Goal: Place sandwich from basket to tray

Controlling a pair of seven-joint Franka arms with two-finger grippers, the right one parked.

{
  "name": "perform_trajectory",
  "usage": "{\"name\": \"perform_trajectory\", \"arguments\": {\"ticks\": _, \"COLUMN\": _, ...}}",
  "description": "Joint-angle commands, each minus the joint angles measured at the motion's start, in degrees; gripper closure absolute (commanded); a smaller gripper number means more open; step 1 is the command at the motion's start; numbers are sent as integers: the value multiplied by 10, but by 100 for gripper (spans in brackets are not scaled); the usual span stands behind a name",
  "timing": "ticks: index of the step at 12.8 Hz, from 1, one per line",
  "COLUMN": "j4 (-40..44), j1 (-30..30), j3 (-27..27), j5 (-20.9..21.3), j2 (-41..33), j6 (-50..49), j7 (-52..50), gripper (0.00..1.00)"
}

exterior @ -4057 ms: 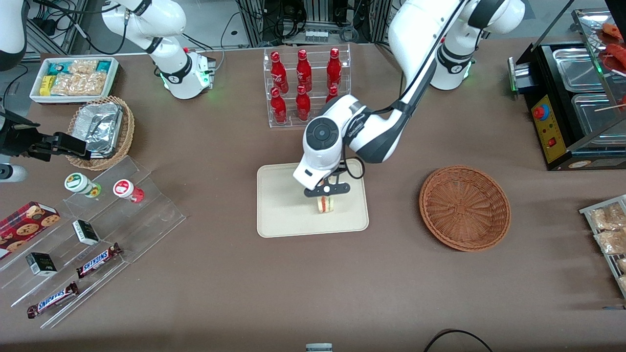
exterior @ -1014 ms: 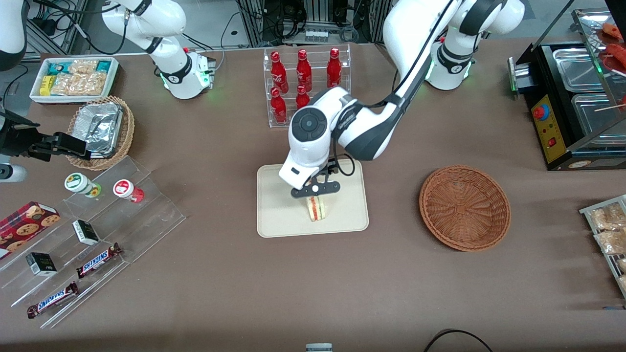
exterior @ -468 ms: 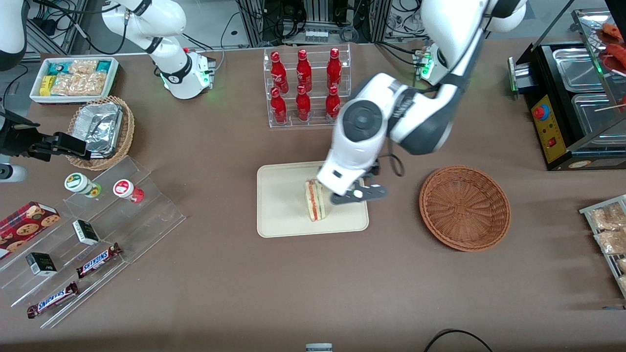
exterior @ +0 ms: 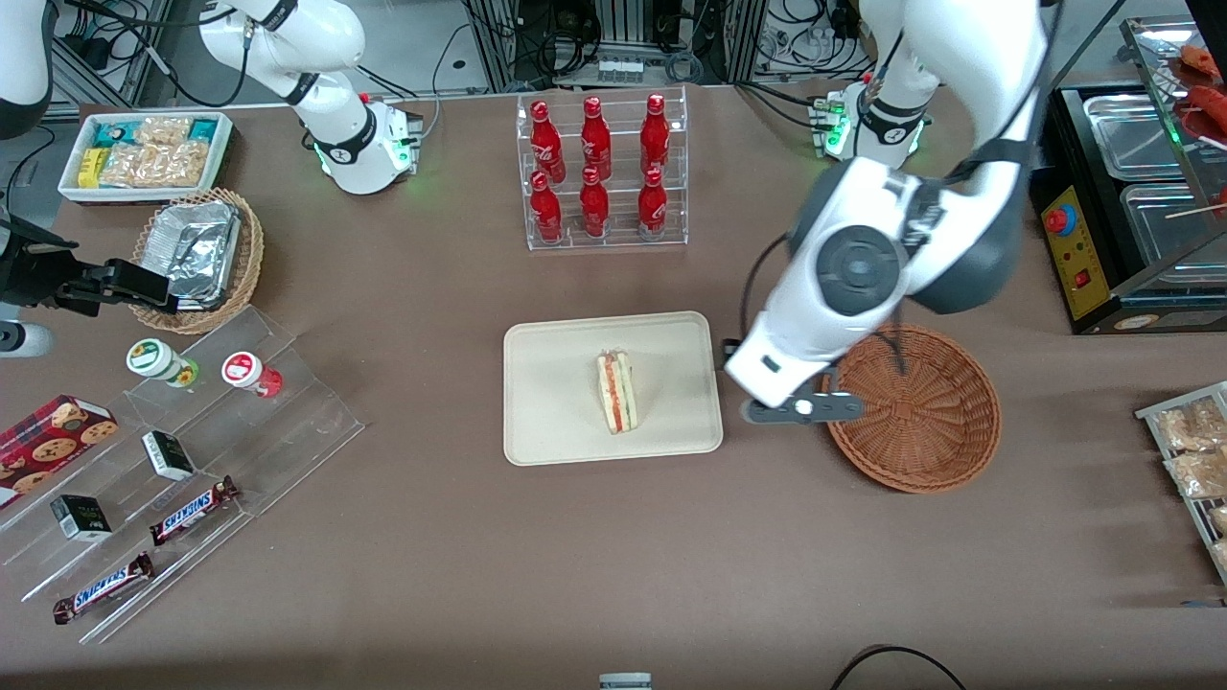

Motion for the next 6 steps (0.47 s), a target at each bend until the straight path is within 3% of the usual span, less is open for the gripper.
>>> {"name": "perform_trajectory", "arguments": {"ticks": 1, "j4": -78, "j1": 47, "j3": -6, "j5": -4, "j2": -69, "j6": -1, "j7": 85, "gripper": 0}}
{"name": "perform_trajectory", "arguments": {"ticks": 6, "j4": -136, "j1": 142, "j3": -6, "j5": -4, "j2": -150, "j6": -56, "j7": 241, "gripper": 0}}
